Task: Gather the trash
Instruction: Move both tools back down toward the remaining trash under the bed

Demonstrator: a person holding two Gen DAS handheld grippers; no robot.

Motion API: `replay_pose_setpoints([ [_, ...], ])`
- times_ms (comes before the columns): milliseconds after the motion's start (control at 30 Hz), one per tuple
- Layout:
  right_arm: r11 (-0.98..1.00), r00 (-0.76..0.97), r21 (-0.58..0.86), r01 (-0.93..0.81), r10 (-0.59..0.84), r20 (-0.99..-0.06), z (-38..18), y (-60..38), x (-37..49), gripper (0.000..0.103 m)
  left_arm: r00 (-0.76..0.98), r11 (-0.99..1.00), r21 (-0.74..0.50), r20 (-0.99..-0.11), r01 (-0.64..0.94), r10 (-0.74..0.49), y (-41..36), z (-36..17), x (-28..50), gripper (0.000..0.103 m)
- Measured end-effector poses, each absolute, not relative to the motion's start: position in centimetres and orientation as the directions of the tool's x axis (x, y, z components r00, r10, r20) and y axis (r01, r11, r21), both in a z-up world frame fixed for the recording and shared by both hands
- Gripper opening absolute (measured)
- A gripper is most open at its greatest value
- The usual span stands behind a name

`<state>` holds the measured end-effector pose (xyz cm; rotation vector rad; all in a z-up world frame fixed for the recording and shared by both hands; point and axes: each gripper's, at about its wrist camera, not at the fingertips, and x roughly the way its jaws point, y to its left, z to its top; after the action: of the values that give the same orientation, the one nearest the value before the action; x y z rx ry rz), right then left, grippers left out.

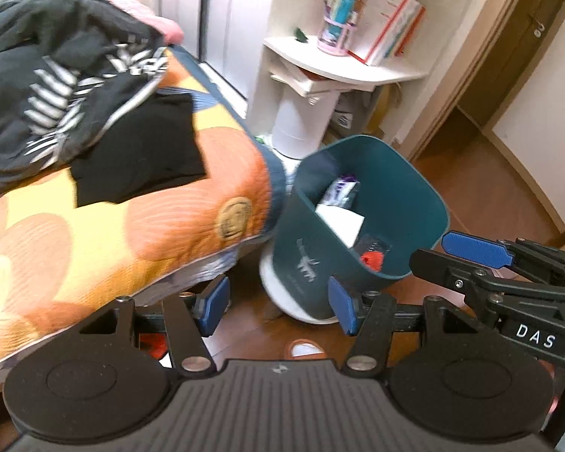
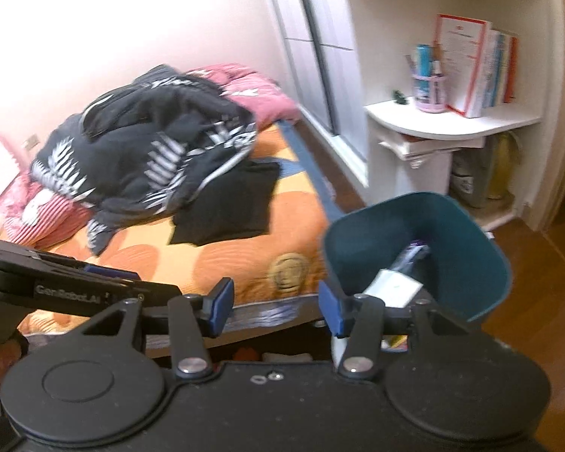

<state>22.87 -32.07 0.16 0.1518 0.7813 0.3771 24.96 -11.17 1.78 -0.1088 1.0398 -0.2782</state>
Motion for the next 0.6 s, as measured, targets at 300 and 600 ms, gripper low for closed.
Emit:
replay_pose_setpoints([
  [300, 0.891, 0.574, 0.281, -0.356, 0.446, -0.687, -1.5, -25.1, 22.0, 0.051, 0.514, 0.975, -0.214, -0.831, 0.054, -0.211, -2.1, 0.5, 21.1, 0.081],
  [600, 0.865, 0.442, 0.319, -0.387, 0.478, -0.759, -6.8, -18.7, 22.5, 0.051, 0.443, 0.965, -0.225, -0.885, -0.132, -0.146, 7.1, -7.0, 19.3, 0.09],
])
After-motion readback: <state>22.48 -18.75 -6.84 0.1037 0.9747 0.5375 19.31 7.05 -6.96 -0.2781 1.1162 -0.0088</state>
